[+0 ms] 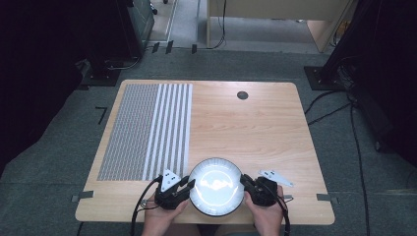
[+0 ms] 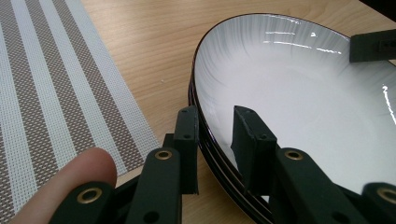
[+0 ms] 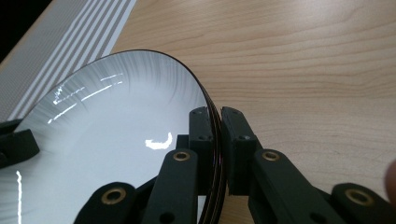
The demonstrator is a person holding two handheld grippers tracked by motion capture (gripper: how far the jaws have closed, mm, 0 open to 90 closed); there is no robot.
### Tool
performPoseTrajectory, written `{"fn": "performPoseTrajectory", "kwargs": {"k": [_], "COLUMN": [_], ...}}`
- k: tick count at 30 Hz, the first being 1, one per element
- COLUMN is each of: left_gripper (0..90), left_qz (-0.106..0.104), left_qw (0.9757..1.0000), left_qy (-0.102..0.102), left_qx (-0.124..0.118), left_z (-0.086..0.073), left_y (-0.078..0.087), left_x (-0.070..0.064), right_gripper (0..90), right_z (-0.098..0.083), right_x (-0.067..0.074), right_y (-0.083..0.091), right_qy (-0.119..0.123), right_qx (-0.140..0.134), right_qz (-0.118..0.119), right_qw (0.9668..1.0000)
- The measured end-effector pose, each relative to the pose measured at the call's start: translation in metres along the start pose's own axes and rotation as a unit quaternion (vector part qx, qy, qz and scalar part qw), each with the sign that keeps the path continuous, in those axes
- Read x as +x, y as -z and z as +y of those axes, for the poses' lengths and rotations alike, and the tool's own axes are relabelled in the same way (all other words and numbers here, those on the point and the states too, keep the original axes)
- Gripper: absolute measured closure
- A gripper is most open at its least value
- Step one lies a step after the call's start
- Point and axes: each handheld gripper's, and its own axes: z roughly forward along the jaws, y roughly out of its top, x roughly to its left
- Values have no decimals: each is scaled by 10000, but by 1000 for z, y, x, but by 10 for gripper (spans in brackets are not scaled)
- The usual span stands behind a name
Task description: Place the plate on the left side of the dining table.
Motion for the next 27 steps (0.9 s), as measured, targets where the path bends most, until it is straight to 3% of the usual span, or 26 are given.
{"fn": "performPoseTrajectory", "kwargs": {"k": [2,11,15,16,18,20,24,27], "left_gripper": [717,679,634,646,650,646,647,660], "left_qz": [-8,-81,-117,-174,-243,-279,-259,-257], "left_qw": [10000,10000,9999,9997,9996,9996,9996,9996], "left_qy": [-7,4,95,134,124,102,73,59], "left_qx": [-3,-54,-71,-71,-63,-28,7,37], "left_z": [0,2,3,4,5,5,4,4], "left_y": [0,2,3,3,3,2,1,1], "left_x": [0,2,5,7,7,6,5,5], "right_gripper": [848,853,866,900,900,900,900,831], "right_z": [1,0,2,3,9,10,9,6], "right_x": [-6,-8,-13,-15,-21,-21,-21,-22], "right_y": [0,1,4,7,12,13,13,11], "right_qy": [-330,-446,-636,-830,-1172,-970,-866,-712], "right_qx": [-2,-32,-41,-177,-193,-226,-140,-27], "right_qz": [174,230,380,553,825,757,736,707], "right_qw": [9993,9987,9972,9949,9895,9921,9934,9949]}}
